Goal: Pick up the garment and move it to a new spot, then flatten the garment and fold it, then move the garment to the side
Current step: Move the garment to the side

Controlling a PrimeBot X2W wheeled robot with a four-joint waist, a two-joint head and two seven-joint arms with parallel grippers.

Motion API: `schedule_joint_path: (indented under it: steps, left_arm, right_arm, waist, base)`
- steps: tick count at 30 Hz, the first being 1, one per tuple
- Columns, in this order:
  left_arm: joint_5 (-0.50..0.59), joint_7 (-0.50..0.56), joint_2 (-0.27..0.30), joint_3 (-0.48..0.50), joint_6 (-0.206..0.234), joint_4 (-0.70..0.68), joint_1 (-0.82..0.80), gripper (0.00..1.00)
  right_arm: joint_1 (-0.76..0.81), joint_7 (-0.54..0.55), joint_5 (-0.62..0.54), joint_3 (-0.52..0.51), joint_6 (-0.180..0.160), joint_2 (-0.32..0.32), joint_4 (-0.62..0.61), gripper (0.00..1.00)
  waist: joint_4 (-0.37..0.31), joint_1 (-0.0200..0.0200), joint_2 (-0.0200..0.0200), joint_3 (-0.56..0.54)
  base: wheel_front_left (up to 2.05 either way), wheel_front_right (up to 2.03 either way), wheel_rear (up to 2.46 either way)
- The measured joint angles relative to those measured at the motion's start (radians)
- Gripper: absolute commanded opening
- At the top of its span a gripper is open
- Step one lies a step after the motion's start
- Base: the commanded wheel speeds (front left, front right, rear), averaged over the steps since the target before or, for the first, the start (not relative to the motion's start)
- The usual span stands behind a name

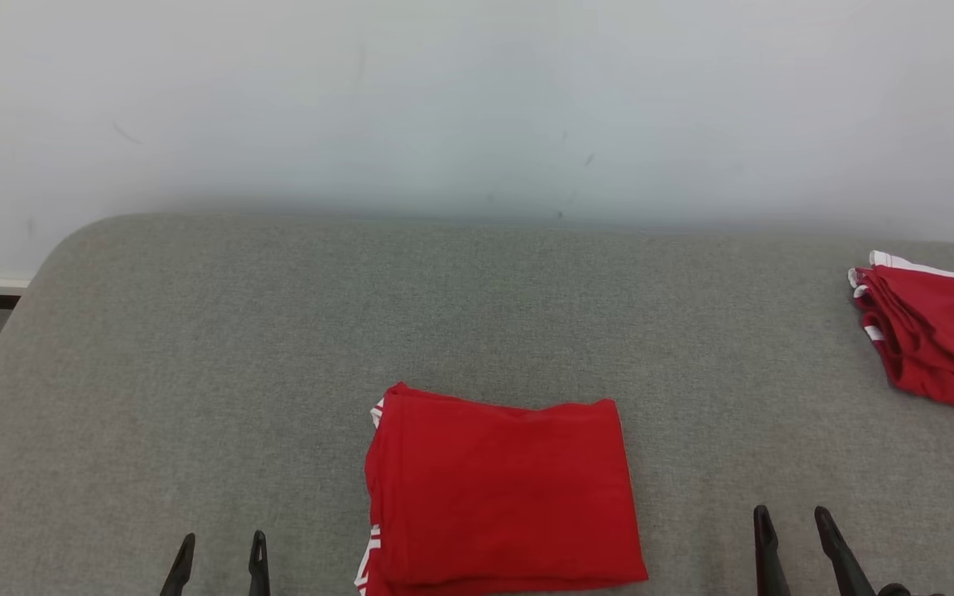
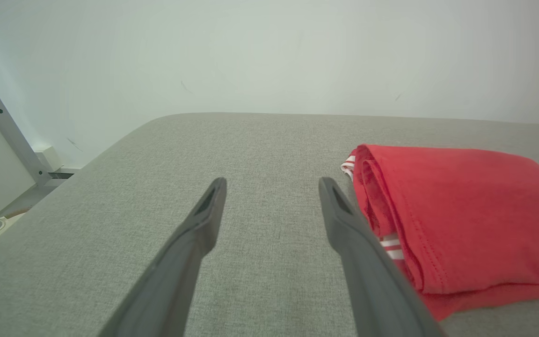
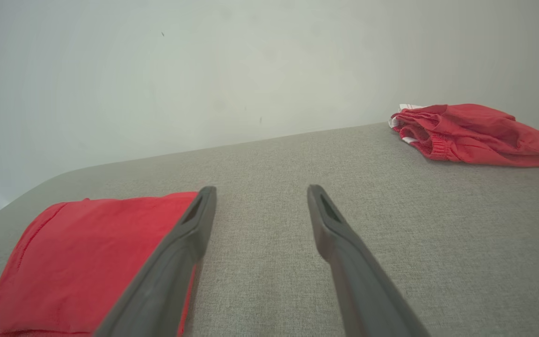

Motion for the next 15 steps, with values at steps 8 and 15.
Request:
schedule_joint_path:
  steps: [8,15]
  left_arm:
    - [-0.006,0.0,0.0,-0.013,-0.001,0.002,-0.004,1.0]
    - [-0.011,0.0,0.0,-0.029,-0.004,0.008,-0.012,1.0]
  right_arm:
    - [-0.071,0.0,0.009,0.062,0.0,0.0,0.108,1.0]
    - [-0.27,0.0,0.026,0.105,0.0,0.0,0.309,1.0]
  waist:
    - [0.034,0.0,0.0,0.002]
    - [0.077,0.0,0.0,0.012]
  base:
    - [0.0,0.0,0.0]
    - [0.0,0.0,0.0]
